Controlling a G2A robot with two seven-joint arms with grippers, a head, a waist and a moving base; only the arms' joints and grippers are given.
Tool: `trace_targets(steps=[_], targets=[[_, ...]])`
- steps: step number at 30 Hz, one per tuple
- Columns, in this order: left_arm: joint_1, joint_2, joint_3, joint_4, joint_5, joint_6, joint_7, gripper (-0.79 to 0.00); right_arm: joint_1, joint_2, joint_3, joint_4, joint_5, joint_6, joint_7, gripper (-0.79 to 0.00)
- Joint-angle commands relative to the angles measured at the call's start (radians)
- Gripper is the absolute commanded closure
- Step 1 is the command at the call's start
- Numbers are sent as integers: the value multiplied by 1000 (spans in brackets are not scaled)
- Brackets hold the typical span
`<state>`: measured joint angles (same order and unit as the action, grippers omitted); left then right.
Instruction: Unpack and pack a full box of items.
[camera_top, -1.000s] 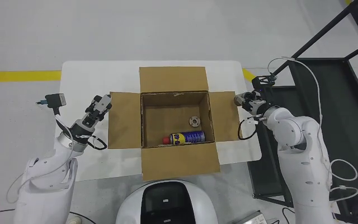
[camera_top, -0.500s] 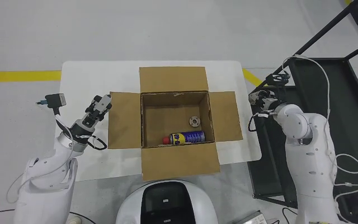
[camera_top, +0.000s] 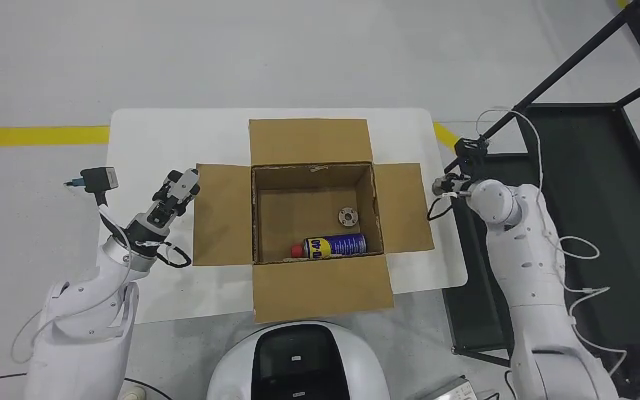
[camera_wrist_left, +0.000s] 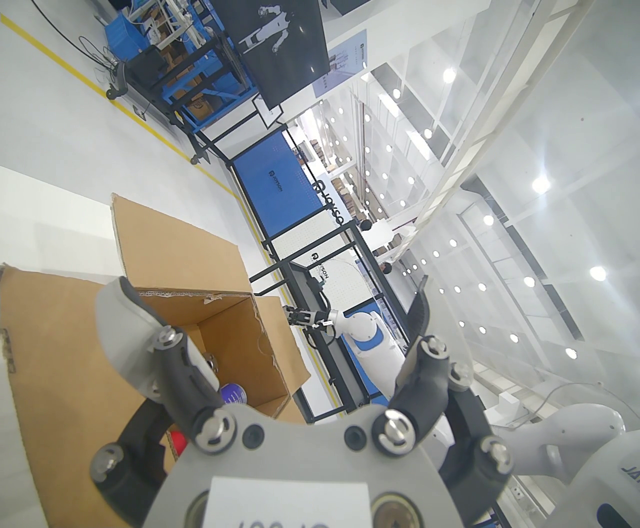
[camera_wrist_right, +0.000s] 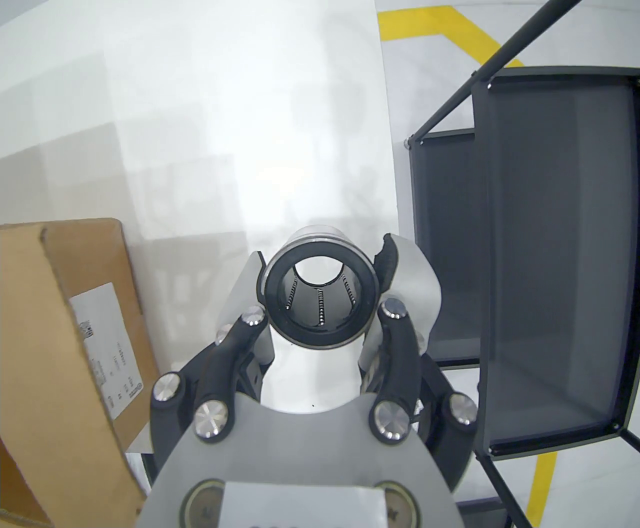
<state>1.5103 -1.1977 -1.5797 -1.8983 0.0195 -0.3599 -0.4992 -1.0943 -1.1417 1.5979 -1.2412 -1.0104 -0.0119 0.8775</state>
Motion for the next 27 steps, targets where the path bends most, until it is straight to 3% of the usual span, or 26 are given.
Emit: trace_targets(steps=[1, 9, 19, 20, 21, 22, 27], targets=[[0, 0, 0, 0, 0, 0, 0, -785, 28, -3, -25, 63, -14, 7, -16, 0], [0, 0, 0, 0, 0, 0, 0, -785, 103, -19, -110, 224, -29, 28, -82, 0], [0, 0, 0, 0, 0, 0, 0, -785, 147, -33, -154, 322, -6, 50, -147, 0], [0, 0, 0, 0, 0, 0, 0, -785, 149, -34, -155, 327, -4, 51, -152, -308], [0, 0, 0, 0, 0, 0, 0, -785, 150, -34, -157, 331, -3, 51, -156, -686], [0, 0, 0, 0, 0, 0, 0, -785, 151, -34, -157, 336, -1, 50, -159, -785], [0, 0, 0, 0, 0, 0, 0, -785, 146, -32, -150, 339, 14, 46, -162, -785]])
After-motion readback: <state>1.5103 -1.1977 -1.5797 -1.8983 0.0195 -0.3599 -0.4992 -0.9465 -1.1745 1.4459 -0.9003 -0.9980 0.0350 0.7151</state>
